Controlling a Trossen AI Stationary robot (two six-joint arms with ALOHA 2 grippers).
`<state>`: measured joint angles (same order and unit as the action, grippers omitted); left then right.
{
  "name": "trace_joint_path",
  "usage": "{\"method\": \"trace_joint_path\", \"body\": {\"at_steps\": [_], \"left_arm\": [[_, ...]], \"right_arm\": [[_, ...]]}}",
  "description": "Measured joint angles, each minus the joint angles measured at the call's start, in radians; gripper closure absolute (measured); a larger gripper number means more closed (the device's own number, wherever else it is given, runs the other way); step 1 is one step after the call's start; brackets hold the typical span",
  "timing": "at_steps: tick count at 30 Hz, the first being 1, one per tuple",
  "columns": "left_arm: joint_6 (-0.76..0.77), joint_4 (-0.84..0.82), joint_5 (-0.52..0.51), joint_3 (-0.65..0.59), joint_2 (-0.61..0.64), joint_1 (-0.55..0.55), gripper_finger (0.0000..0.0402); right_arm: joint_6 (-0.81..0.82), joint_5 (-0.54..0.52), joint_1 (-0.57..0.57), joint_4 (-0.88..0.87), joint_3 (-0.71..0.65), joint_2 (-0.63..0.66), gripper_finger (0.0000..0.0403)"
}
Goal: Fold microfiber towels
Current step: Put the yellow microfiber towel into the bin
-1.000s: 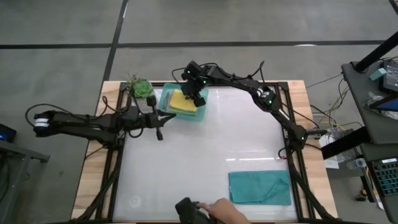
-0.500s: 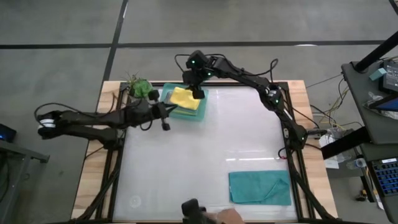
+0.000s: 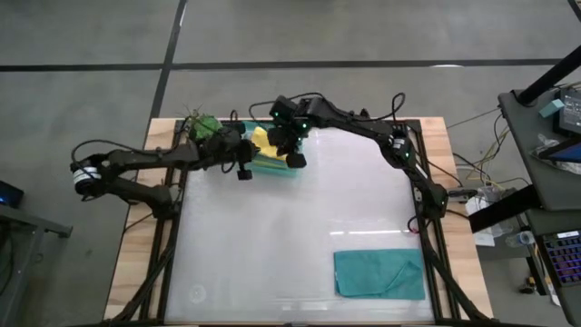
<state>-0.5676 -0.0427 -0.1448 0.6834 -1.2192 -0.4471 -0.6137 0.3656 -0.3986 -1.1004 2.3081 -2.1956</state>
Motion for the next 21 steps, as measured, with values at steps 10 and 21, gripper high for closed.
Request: {"method": "trace_joint_path", "body": {"at_steps": [10,21], "left_arm": [[-0.050,0.072,0.080,-0.002,-0.109,-0.124,0.0402],[-0.027,0.053,0.012,0.004,-0.246,-0.127,0.0402]], "right_arm": [[0.124,-0.130,0.010,0.230,-0.191,0.004,0.0394],[0.062,-0.354,0.013,0.302,-0.333,0.003,0.0394]]}}
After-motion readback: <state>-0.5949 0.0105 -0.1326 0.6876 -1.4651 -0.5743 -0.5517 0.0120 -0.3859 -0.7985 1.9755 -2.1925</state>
